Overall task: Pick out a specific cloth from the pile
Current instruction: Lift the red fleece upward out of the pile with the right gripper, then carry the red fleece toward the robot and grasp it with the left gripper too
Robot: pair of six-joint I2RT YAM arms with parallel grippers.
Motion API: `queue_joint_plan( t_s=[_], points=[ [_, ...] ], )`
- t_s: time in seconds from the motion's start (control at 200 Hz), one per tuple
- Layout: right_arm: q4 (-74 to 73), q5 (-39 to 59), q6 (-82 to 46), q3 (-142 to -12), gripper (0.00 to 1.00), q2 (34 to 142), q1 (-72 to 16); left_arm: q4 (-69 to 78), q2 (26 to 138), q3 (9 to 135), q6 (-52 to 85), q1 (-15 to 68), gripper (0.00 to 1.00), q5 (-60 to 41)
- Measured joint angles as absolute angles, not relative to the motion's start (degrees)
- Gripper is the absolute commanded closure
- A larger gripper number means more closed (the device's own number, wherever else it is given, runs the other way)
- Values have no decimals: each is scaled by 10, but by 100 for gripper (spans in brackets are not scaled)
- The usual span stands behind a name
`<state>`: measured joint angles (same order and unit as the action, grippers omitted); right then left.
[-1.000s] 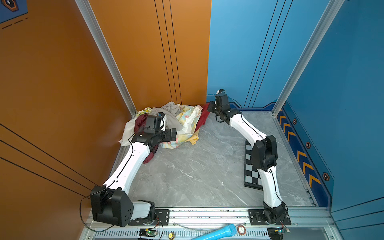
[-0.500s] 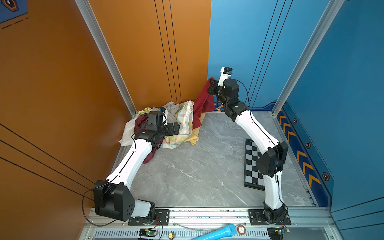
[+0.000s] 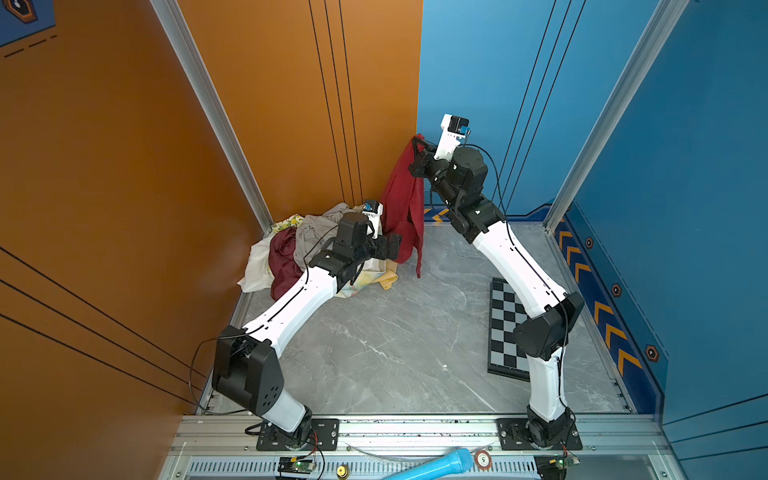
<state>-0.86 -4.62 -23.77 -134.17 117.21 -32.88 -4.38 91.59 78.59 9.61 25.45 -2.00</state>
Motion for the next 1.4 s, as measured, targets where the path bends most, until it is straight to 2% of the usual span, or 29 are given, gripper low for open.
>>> queue_joint_plan(
  t_s=[0.265,0.3,0.35,0.38,0.39,0.41,0.576,0.776,0.931,1.191,1.402],
  points=[
    [-9,-38,-240,-1332,100,1136,-342,139,1049,820,77,270,0,10],
    [-9,-36,-240,-1329,100,1131,-342,161,1072,832,75,271,11,13],
    [-9,-35,-242,-1317,100,1117,-342,190,1103,854,74,272,45,16],
    [-11,-33,-242,-1304,100,1107,-342,203,1119,866,73,273,73,17],
    [-11,-33,-242,-1299,100,1104,-342,208,1125,872,75,274,85,18],
    [-12,-33,-242,-1287,100,1095,-342,214,1133,879,75,274,100,18],
    [-24,-33,-242,-1176,100,1017,-333,240,1174,942,100,274,100,13],
    [-38,-46,-242,-1033,100,908,-279,237,1166,983,128,284,100,-7],
    [-43,-49,-242,-953,100,852,-245,207,1141,1002,129,325,100,-31],
    [-39,-50,-229,-884,100,797,-231,155,1088,1040,128,407,100,-76],
    [-32,-50,-222,-844,100,748,-229,123,1031,1037,121,430,100,-80]
  ],
)
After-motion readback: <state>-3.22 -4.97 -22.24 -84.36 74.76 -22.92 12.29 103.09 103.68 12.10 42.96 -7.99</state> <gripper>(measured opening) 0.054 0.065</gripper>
